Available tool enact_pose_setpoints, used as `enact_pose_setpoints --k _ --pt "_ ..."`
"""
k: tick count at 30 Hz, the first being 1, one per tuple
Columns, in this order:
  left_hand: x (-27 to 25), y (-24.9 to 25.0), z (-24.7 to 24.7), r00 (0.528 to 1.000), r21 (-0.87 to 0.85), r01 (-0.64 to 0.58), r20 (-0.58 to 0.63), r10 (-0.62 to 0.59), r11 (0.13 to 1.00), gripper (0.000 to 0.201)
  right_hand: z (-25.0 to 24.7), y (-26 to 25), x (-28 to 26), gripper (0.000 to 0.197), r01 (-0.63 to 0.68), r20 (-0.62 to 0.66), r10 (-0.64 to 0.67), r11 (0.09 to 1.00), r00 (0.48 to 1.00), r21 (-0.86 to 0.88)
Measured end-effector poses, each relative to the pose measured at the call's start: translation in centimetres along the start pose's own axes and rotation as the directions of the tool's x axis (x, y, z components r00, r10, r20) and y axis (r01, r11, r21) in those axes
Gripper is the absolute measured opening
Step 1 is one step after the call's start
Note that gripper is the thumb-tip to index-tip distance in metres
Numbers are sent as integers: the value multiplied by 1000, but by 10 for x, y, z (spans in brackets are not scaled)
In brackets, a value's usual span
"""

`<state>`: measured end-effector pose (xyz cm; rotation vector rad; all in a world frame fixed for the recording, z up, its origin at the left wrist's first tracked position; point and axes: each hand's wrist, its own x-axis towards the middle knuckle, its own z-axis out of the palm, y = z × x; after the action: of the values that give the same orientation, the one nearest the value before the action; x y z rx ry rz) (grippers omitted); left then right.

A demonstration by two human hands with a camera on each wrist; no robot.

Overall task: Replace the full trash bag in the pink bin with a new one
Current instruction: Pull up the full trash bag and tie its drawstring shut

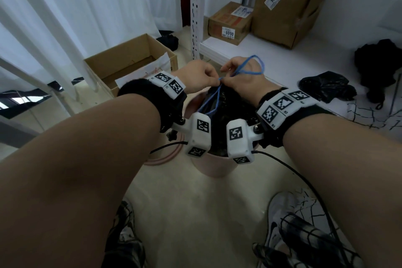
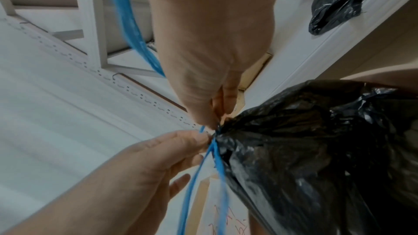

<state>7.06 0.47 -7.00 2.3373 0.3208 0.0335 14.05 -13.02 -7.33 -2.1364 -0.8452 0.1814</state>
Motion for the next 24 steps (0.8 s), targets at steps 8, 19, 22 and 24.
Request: enact_pose_setpoints --k 8,19,22,24 --pt "-6 -6 4 999 -217 -43 -24 38 975 29 12 5 -1 13 46 -138 -46 999 989 -3" --pt "-2 1 -1 996 235 -92 8 93 968 23 -1 6 -4 16 -62 -11 65 978 998 199" --pt "-1 5 -2 995 411 -101 28 98 906 23 -2 9 -3 26 -127 -13 131 979 991 162" --pt "-3 0 -4 995 516 -82 96 38 853 14 -7 17 -3 25 -215 -9 217 971 976 103"
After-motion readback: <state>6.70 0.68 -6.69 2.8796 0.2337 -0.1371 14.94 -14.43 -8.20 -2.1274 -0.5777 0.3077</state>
